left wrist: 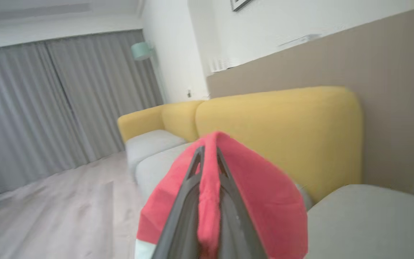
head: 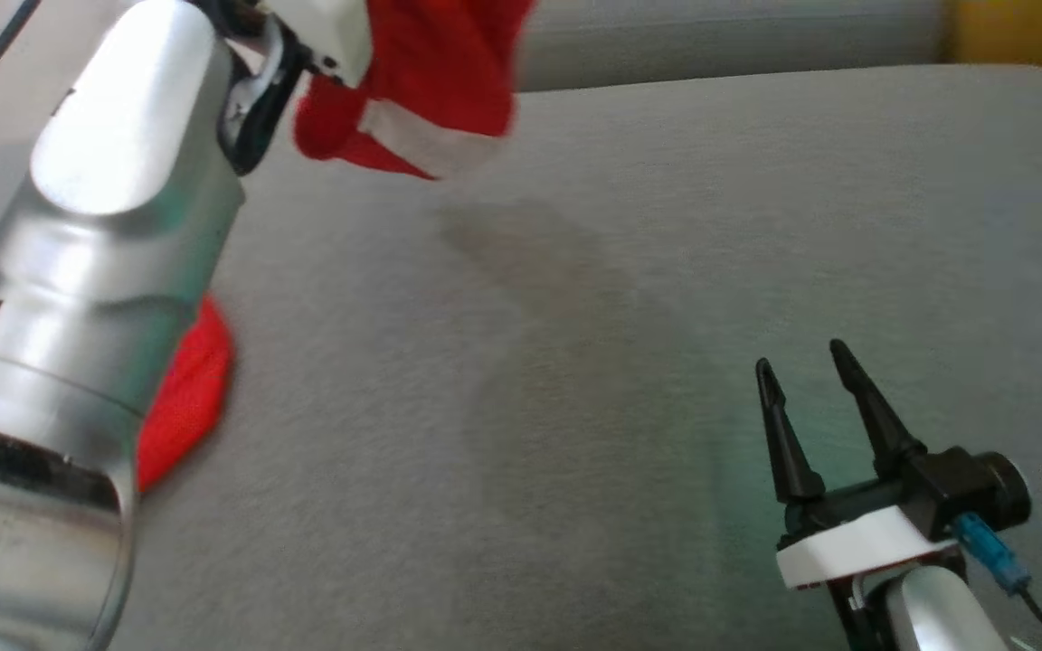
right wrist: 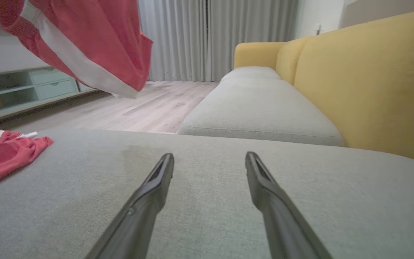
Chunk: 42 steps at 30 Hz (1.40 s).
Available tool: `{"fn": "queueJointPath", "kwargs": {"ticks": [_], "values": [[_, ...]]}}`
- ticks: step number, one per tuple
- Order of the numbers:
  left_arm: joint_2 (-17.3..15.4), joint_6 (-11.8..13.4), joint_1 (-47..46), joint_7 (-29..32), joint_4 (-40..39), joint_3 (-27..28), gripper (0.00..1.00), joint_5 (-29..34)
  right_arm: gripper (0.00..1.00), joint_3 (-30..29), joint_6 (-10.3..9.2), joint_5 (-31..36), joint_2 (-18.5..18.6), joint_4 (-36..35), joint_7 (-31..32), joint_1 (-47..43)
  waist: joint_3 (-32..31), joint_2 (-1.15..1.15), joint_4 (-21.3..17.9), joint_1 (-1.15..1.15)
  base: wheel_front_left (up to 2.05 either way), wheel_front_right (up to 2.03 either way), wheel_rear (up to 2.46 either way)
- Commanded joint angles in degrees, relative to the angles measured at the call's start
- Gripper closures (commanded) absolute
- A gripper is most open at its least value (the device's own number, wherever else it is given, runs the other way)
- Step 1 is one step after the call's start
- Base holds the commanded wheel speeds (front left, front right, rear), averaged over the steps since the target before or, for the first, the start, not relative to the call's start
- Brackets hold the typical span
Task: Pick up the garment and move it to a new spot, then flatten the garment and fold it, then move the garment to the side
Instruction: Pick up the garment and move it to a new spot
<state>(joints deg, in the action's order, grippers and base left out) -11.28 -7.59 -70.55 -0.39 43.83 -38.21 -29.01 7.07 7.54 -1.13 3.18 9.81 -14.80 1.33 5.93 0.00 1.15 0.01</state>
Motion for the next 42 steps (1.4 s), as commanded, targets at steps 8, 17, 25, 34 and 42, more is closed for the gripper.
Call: {"fn": "queueJointPath", "kwargs": {"ticks": [8,17,25,34,42], "values": [[-0.07,0.10,1.94,5.07,-5.60,-2.57,1.00,-7.57,0.00,3.21,-0.05,-4.31,-0.29,-2.69,-0.19,0.86,-0.71,0.00,-14.56,-0.01,0.00,0.00,0.00],[-1.85,1.34,15.58,1.61,3.36,-5.10,1.00,-8.68,0.00,6.55,-0.05,-6.78,-0.30,-2.99,-0.20,4.09,6.48,0.00,-20.55,-0.01,0.00,0.00,0.00],[-1.67,3.90,19.73,-12.88,9.92,-6.15,0.00,-5.00,0.00,5.08,-0.05,-6.18,-0.30,-2.31,-0.20,3.35,6.33,0.00,-18.82,-0.01,0.00,0.00,0.00],[-0.61,12.20,31.55,-14.58,-3.43,2.07,0.00,-1.15,0.00,1.04,-0.05,-3.90,-0.30,-2.03,-0.20,-0.93,-1.88,0.00,-10.54,-0.01,0.00,0.00,0.00],[0.42,17.15,51.38,-14.60,-22.52,12.10,0.00,6.58,0.00,-1.22,-0.05,-2.45,-0.30,-2.79,-0.20,-4.28,-7.35,0.00,-2.29,-0.01,0.00,0.00,0.00]]}}
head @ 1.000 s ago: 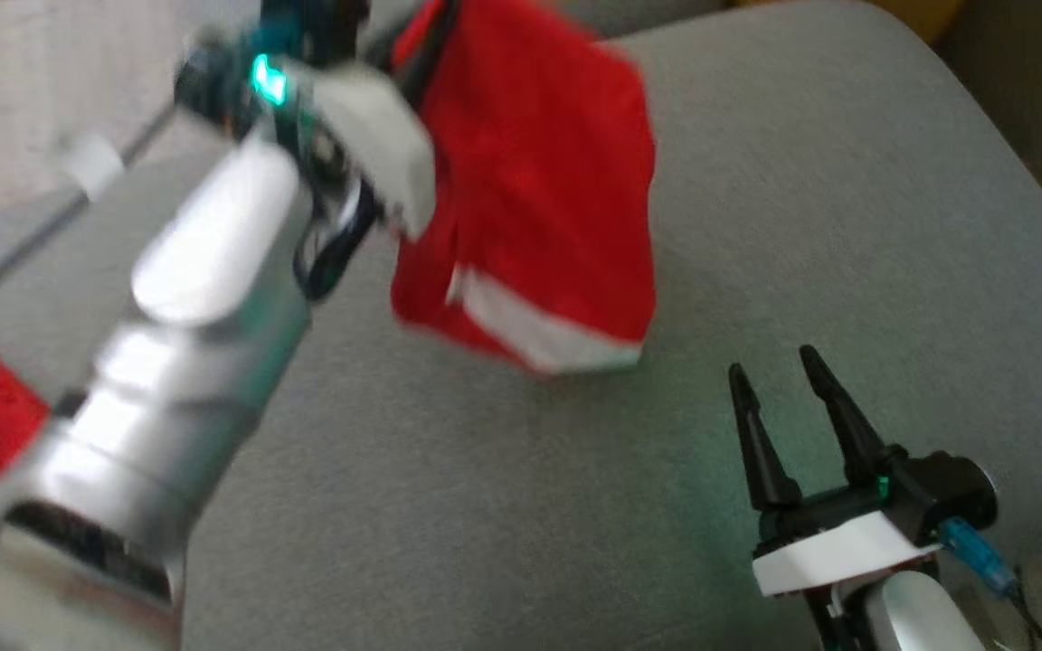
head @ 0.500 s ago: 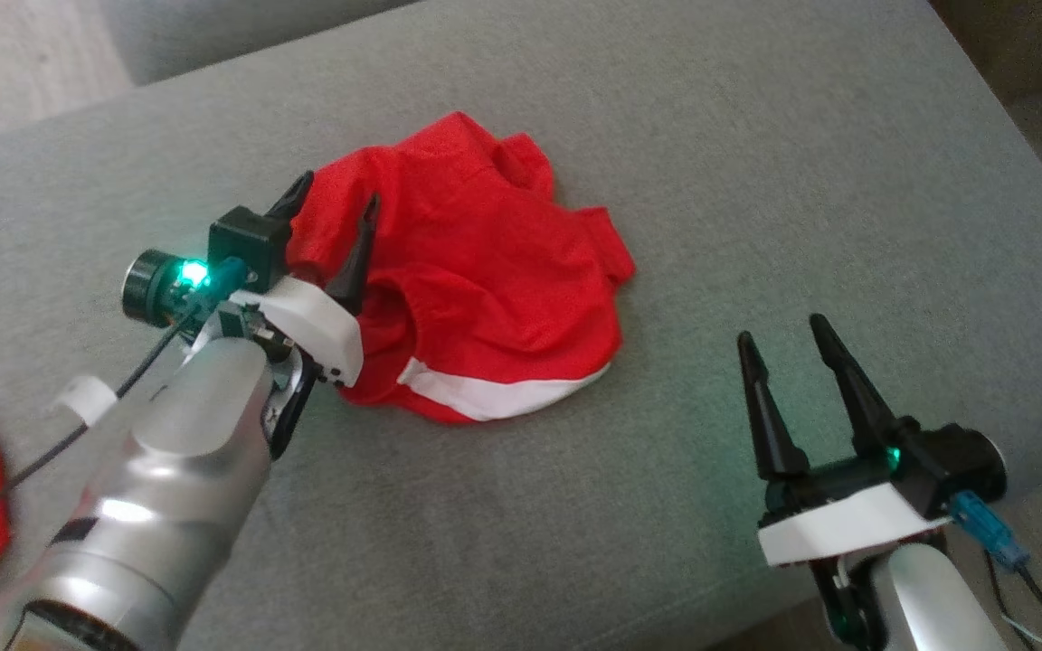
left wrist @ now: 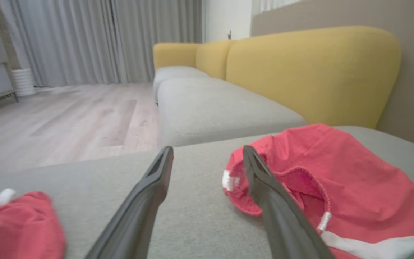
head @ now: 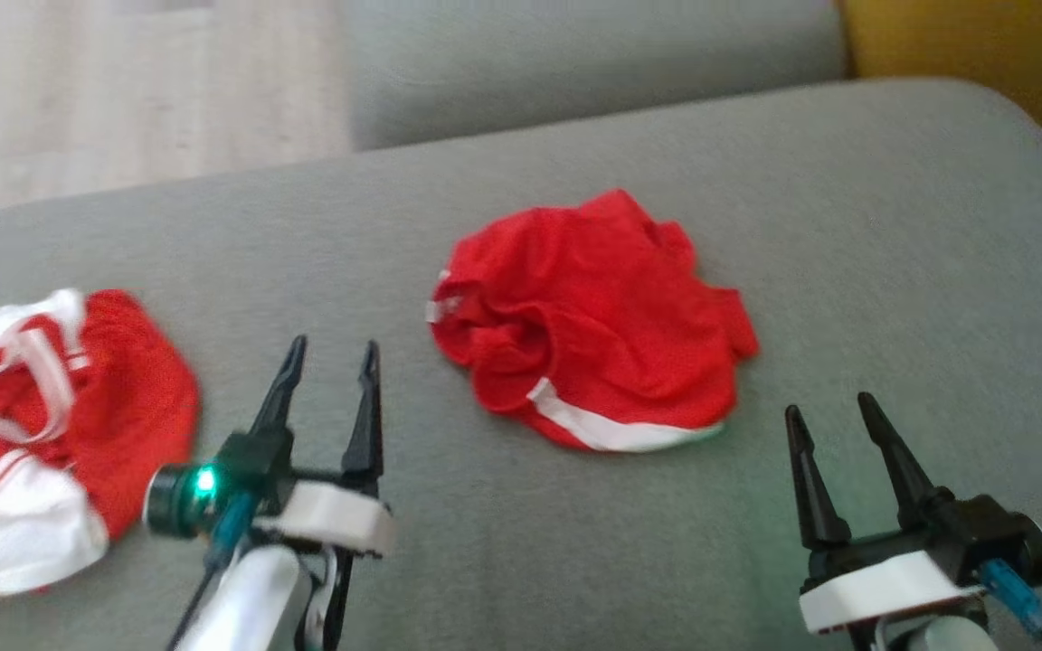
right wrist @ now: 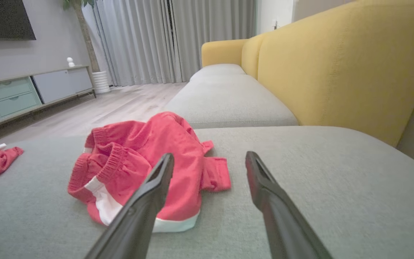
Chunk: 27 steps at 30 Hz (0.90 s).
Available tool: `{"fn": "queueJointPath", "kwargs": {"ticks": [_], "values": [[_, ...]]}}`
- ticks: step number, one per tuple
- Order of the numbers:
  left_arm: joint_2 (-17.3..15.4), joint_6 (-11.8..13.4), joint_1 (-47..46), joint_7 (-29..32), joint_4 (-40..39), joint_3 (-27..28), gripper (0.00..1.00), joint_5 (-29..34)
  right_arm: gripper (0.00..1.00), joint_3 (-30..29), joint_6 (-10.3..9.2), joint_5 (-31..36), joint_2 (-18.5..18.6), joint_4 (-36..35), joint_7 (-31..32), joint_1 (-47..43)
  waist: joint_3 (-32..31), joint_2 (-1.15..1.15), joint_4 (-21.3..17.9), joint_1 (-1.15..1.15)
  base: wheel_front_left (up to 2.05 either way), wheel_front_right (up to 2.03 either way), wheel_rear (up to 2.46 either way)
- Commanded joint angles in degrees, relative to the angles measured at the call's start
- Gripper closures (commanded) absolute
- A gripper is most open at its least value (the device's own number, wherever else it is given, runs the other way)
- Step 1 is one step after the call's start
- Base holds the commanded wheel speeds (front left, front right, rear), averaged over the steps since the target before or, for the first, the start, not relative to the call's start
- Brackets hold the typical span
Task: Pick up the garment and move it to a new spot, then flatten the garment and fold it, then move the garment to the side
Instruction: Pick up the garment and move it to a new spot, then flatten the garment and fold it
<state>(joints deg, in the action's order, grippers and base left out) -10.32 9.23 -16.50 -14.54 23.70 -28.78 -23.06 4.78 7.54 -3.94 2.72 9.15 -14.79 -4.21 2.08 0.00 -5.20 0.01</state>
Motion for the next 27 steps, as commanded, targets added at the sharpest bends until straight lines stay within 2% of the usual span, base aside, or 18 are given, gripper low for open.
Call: {"fn": "queueJointPath", "kwargs": {"ticks": [1,6,14,20,27], "values": [[-0.30,0.67,-0.40,-0.45,-4.69,3.87,0.00,1.77,0.00,0.75,-0.05,0.40,0.16,-2.25,-0.21,0.92,-3.84,0.00,4.86,-0.01,0.00,0.00,0.00],[1.85,-0.27,9.75,-0.45,-13.06,8.35,0.00,5.50,0.00,-0.89,-0.05,0.53,0.16,-2.38,-0.21,-1.44,-5.49,0.00,7.68,-0.01,0.00,0.00,0.00],[3.88,-0.52,21.29,-0.45,-18.54,10.66,0.00,14.22,0.00,-1.42,-0.05,0.53,0.16,-1.92,-0.21,-6.18,-7.22,0.00,8.34,-0.01,0.00,0.00,0.00],[4.49,-1.52,24.00,-0.45,-18.52,10.76,0.00,17.45,0.00,-0.95,-0.05,0.10,0.16,-1.70,-0.21,-7.18,-7.99,0.00,7.95,-0.01,0.00,0.00,0.00],[5.13,-2.52,24.52,-0.46,-18.10,11.99,0.00,18.37,0.00,-0.44,-0.05,-0.25,0.16,-1.37,-0.21,-7.14,-8.49,0.00,7.40,-0.01,0.00,0.00,0.00]]}}
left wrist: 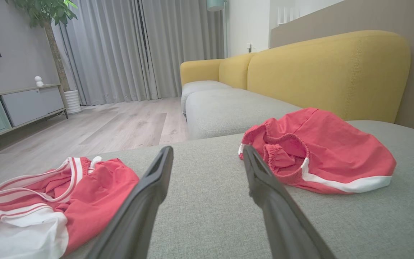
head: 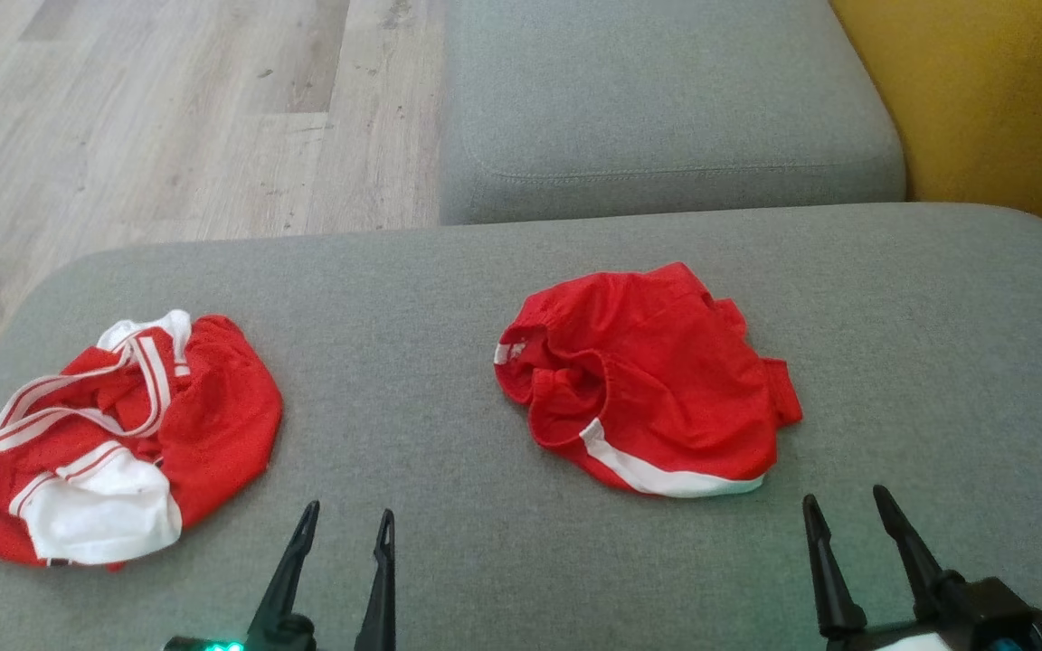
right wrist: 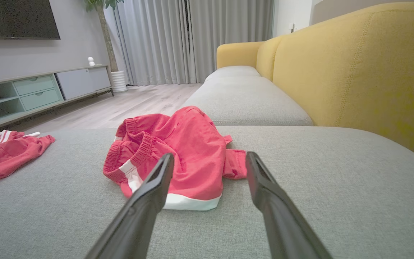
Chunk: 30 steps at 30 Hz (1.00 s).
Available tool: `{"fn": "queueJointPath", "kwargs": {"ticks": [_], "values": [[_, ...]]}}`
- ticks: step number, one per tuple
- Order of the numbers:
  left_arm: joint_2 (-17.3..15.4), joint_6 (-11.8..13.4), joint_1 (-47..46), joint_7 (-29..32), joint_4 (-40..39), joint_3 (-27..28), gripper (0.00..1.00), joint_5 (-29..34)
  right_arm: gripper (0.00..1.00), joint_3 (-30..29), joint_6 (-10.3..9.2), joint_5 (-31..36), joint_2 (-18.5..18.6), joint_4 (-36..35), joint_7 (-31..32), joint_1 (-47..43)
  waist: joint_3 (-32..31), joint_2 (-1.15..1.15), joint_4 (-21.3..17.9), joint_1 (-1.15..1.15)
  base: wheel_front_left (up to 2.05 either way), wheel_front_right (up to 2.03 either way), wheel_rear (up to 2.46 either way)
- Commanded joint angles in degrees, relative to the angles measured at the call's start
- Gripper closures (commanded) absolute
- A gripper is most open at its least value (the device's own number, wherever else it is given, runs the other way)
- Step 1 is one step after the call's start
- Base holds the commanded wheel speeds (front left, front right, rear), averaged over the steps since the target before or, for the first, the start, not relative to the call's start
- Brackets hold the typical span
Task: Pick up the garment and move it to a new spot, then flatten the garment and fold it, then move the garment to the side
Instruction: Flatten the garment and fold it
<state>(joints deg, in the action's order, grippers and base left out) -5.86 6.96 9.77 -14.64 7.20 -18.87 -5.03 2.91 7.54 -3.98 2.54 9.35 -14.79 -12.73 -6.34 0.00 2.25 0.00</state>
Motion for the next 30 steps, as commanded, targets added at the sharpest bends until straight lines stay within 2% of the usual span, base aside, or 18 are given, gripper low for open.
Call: {"fn": "queueJointPath", "kwargs": {"ticks": [1,13,21,24,30], "values": [[0.76,-0.39,-1.64,-0.36,-1.52,2.21,0.00,0.39,0.00,1.53,-0.05,-0.23,0.34,-1.53,-0.21,1.31,-0.13,0.00,-0.08,0.00,0.00,0.00,0.00],[1.81,-1.22,-2.05,-0.36,-1.33,3.15,0.00,1.08,0.00,1.71,-0.05,0.07,0.33,-1.85,-0.21,1.47,1.25,0.00,0.34,0.00,0.00,0.00,0.00],[2.22,-2.76,-4.18,-0.36,-0.36,2.49,0.00,1.91,0.00,1.57,-0.05,0.15,0.33,-2.33,-0.21,1.83,3.88,0.00,1.13,0.00,0.00,0.00,0.00],[2.36,-4.22,-6.91,-0.36,0.69,1.54,0.00,2.01,0.00,2.19,-0.05,0.77,0.33,-2.36,-0.21,2.51,5.92,0.00,1.45,0.00,0.00,0.00,0.00],[2.53,-9.76,-17.65,-0.36,6.94,-2.26,0.00,2.74,0.00,2.48,-0.05,2.45,0.33,-3.13,-0.21,6.34,12.73,0.00,1.24,0.00,0.00,0.00,0.00]]}}
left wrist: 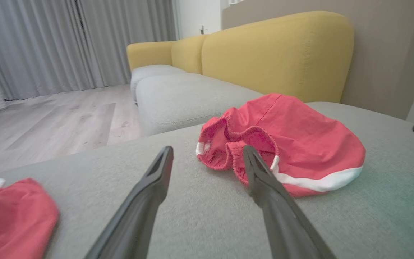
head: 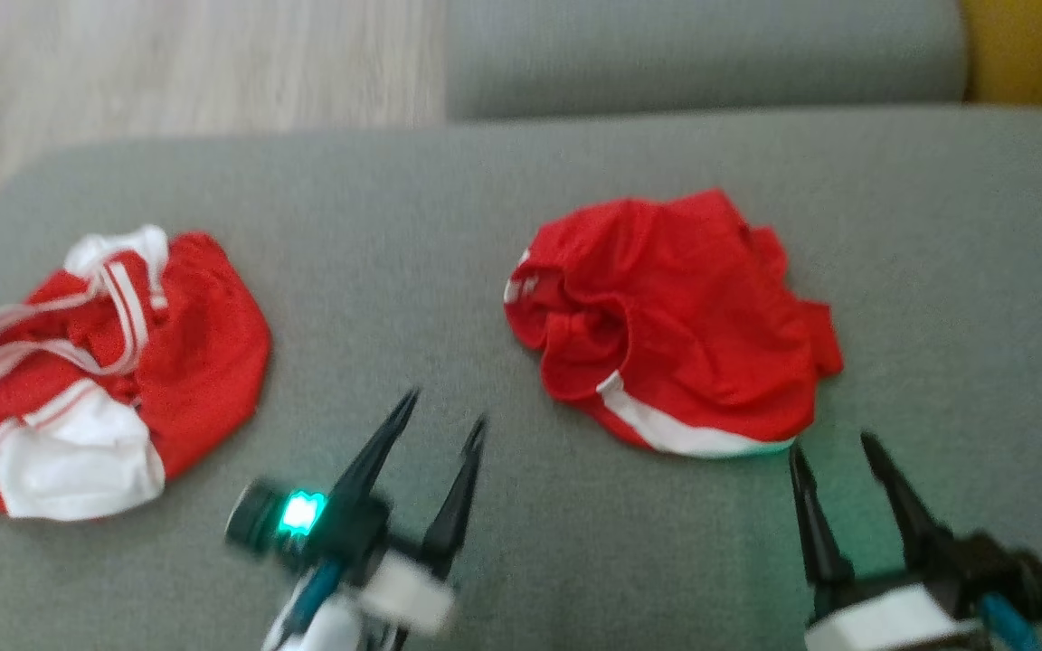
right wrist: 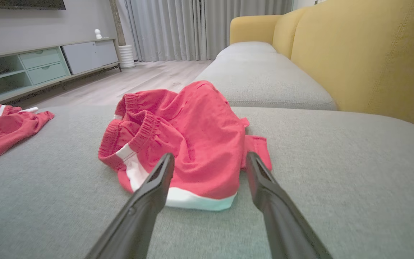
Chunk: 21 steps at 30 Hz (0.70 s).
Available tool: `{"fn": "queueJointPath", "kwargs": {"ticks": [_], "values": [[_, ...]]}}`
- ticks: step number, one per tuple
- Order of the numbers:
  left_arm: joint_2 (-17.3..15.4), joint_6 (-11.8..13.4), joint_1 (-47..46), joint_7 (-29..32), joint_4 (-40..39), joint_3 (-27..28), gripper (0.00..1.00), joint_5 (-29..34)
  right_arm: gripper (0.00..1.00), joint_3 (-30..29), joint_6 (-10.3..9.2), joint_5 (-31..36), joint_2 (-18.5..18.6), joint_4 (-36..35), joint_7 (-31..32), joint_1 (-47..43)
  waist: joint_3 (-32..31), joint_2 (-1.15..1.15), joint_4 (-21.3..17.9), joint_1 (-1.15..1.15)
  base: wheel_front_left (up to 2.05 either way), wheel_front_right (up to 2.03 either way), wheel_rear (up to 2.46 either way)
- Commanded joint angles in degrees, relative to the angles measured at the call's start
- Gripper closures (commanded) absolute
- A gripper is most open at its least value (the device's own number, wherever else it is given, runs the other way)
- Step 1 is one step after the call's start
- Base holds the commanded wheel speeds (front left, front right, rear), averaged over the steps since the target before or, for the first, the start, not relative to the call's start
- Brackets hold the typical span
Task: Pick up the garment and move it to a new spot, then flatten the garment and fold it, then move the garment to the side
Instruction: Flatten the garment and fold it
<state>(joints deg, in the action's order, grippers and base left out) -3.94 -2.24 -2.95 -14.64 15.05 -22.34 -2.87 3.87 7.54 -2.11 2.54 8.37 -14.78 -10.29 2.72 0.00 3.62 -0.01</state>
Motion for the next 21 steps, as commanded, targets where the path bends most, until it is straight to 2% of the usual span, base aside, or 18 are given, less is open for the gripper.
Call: {"fn": "queueJointPath", "kwargs": {"ticks": [1,5,9,12,14,20,21], "values": [[0.64,-1.53,-7.33,-0.36,0.53,0.32,0.00,0.74,0.00,1.61,-0.05,0.87,0.33,-2.21,-0.22,4.78,4.87,0.00,-0.24,0.01,0.00,0.00,0.00],[0.74,-4.21,-16.30,0.06,7.37,-4.14,0.00,0.83,0.00,2.48,-0.05,1.53,0.52,-2.15,-0.22,8.01,8.92,0.00,-1.23,0.01,0.00,0.00,0.00],[0.78,-5.14,-23.44,2.96,13.58,-9.97,0.00,-0.57,0.00,2.85,-0.05,1.45,0.60,-1.79,-0.22,10.47,11.86,0.00,-2.82,0.01,0.00,0.00,0.00],[0.28,-5.21,-27.50,4.49,16.27,-16.79,0.00,-4.53,0.00,3.32,-0.05,1.25,0.56,-1.63,-0.22,11.78,13.61,0.00,-4.29,0.01,0.00,0.00,0.00],[-1.39,-5.23,-30.88,5.35,17.92,-21.92,0.00,-8.48,0.00,3.72,-0.05,1.05,0.52,-1.40,-0.22,12.56,14.85,0.00,-5.70,0.01,0.00,0.00,0.00],[-3.62,-5.24,-34.63,5.57,21.41,-24.26,0.00,-10.83,0.00,3.89,-0.05,0.71,0.45,-1.04,-0.22,13.41,15.86,0.00,-8.05,0.01,0.00,0.00,0.00],[-3.83,-5.24,-35.10,5.72,22.12,-24.71,0.15,-11.03,0.00,3.96,-0.05,0.66,0.43,-1.01,-0.22,13.53,15.93,0.00,-8.52,0.01,0.00,0.00,0.00]]}}
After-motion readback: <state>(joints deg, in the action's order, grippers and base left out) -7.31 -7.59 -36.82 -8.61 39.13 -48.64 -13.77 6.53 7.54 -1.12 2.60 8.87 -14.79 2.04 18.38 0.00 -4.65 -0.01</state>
